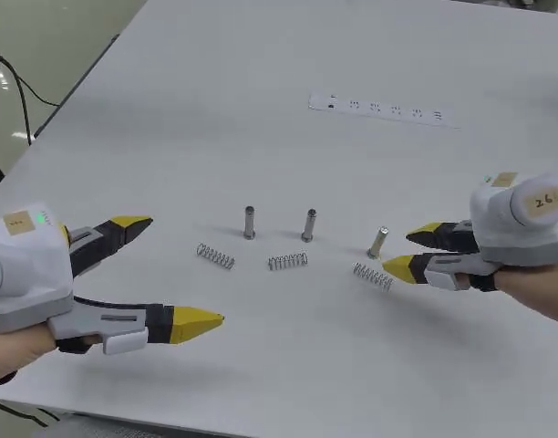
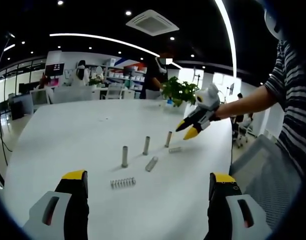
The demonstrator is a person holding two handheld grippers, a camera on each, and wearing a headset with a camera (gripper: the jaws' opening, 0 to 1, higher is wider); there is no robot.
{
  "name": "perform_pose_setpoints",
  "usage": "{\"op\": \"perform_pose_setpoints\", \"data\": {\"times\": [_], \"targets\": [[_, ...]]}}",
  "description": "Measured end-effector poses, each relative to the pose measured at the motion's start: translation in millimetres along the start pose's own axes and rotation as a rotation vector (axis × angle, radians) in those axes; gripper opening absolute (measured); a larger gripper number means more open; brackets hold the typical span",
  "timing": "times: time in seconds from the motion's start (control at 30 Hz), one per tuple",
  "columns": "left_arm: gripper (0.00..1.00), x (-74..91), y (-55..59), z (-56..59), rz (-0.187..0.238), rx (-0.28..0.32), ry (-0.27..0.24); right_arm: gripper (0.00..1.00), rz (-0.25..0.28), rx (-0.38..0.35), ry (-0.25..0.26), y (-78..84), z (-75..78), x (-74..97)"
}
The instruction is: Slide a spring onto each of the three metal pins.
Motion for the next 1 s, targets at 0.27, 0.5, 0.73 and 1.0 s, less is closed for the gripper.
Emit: {"op": "perform_pose_setpoints", "data": {"times": [0.27,0.5,0.73,1.0], "targets": [[0.98,1.5,0.2,-0.5,0.001,0.002,-0.003,0.29,-0.124,0.163,-0.076,11.3,-16.5,-14.8],[0.98,4.1,-0.2,-3.0,-0.002,-0.001,-0.005,0.26,-0.177,0.186,-0.103,20.5,-20.5,-31.9],[0.98,5.8,-0.8,-4.6,-0.007,-0.005,-0.008,0.21,-0.212,0.184,-0.102,25.9,-14.8,-41.9],[0.98,6.2,0.4,-5.3,-0.010,-0.001,-0.009,0.15,-0.221,0.195,-0.107,27.1,-14.1,-44.7]]}}
Point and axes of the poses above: the centre of the closed fingertips' face, and the gripper's own axes: x roughly backward along the fingers, z roughly to its right, y roughly out of its underside, the point moved 2 cm from there along x, roughly backward along the fingers, and after that the axes turned 8 degrees about -z, right-handed, at the moved point
